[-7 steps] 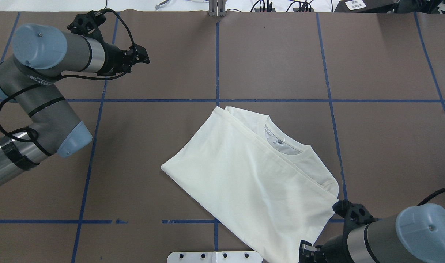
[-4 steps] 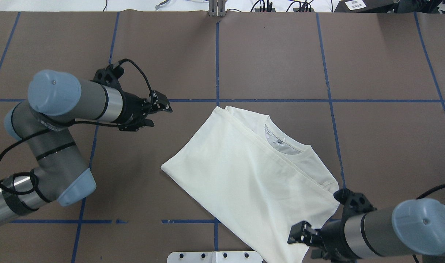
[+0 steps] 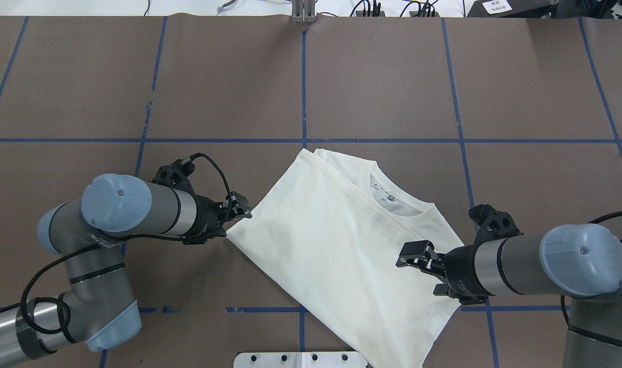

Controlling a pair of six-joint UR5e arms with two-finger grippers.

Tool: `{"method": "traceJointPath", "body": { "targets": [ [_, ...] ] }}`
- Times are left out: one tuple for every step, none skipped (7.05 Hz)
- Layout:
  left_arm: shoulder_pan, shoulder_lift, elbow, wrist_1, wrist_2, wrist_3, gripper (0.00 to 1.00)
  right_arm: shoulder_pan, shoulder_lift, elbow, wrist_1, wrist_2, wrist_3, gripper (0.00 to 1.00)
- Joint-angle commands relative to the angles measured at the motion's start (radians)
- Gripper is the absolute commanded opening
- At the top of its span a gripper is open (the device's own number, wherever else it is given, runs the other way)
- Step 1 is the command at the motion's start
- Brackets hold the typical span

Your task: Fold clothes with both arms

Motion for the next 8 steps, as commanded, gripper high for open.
{"method": "traceJointPath", "body": {
  "targets": [
    [0.048, 0.007, 0.014, 0.004, 0.05, -0.002, 0.73, 0.003, 0.009, -0.005, 0.0, 0.0, -0.001, 1.0],
    [0.048, 0.007, 0.016, 0.004, 0.054, -0.002, 0.7, 0.003, 0.011, -0.005, 0.0, -0.002, 0.002, 1.0],
    [0.049, 0.007, 0.016, 0.004, 0.069, -0.004, 0.4, 0.003, 0.024, -0.005, 0.0, -0.01, 0.006, 1.0],
    [0.049, 0.007, 0.022, 0.007, 0.089, -0.002, 0.07, 0.003, 0.028, -0.005, 0.0, -0.022, 0.009, 1.0],
    [0.049, 0.006, 0.021, 0.007, 0.091, -0.002, 0.0, 0.003, 0.04, -0.005, 0.0, -0.031, 0.011, 1.0],
    [0.045, 0.006, 0.021, 0.007, 0.091, 0.001, 0.0, 0.001, 0.04, -0.008, 0.0, -0.036, 0.011, 1.0],
    [0.025, 0.029, 0.001, 0.007, 0.086, 0.019, 0.0, 0.003, 0.041, -0.008, 0.0, -0.037, 0.011, 1.0],
    [-0.025, 0.027, 0.008, 0.009, 0.089, 0.104, 0.0, 0.005, 0.06, -0.009, 0.0, -0.068, 0.011, 1.0]
  ]
}}
